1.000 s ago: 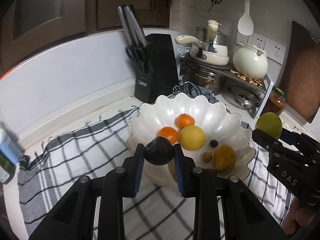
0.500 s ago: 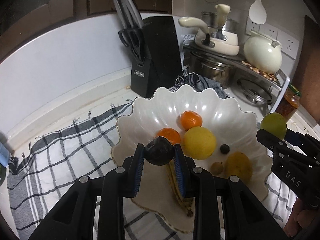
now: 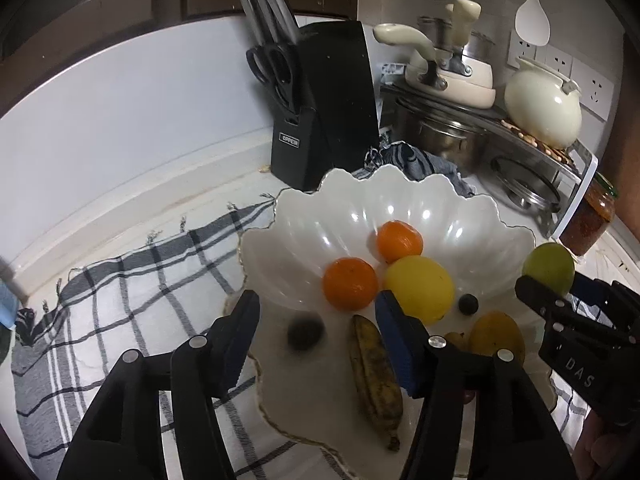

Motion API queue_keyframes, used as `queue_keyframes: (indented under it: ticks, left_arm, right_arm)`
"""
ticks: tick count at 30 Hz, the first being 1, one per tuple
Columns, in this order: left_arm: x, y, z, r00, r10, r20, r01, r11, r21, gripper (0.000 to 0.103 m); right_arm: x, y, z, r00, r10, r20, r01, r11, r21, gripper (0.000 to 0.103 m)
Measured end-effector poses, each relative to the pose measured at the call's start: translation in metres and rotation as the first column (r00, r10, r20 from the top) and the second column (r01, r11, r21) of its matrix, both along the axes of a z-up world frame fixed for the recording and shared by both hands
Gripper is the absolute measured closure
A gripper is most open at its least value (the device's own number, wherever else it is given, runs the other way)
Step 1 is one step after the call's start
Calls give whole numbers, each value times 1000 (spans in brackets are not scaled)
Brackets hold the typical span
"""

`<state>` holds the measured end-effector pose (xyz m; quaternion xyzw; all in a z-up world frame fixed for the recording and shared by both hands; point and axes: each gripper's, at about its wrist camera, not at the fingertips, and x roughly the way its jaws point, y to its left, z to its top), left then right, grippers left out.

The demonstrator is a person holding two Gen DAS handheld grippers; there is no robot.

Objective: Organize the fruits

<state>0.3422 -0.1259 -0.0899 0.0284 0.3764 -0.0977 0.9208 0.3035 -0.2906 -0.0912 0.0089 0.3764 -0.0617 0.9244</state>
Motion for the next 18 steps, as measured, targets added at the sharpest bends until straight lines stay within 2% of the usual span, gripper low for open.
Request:
queue_keyframes:
  ticks: [1, 2, 4, 9, 11, 18]
  left_arm:
    - [-1, 0, 1, 1000, -2, 4, 2, 1000, 7, 44]
    - [-2, 1, 2, 1000, 0, 8, 0, 1000, 11, 43]
    - [-5, 2, 4, 1000, 5, 13, -6, 1000, 15, 39]
    - [-18, 8, 15, 999, 15, 35, -15, 1000, 8, 28]
    - [-25, 11, 21, 999, 20, 49, -20, 1000, 8, 21]
    - [-52, 21, 40, 997, 23, 80, -24, 1000, 4, 17]
  right_arm:
    - [-2, 0, 1, 1000, -2, 5, 2, 1000, -2, 45]
    - [-3, 1, 2, 1000, -7, 12, 7, 1000, -9, 32]
    - [-8, 3, 8, 999, -19, 41, 20, 999, -27, 16]
    - [-22, 9, 24, 996, -24, 92, 30, 998, -61, 14]
    - [-27, 10, 28, 995, -27, 97, 33, 998, -58, 14]
    - [-57, 18, 45, 991, -42, 130, 49, 998, -50, 14]
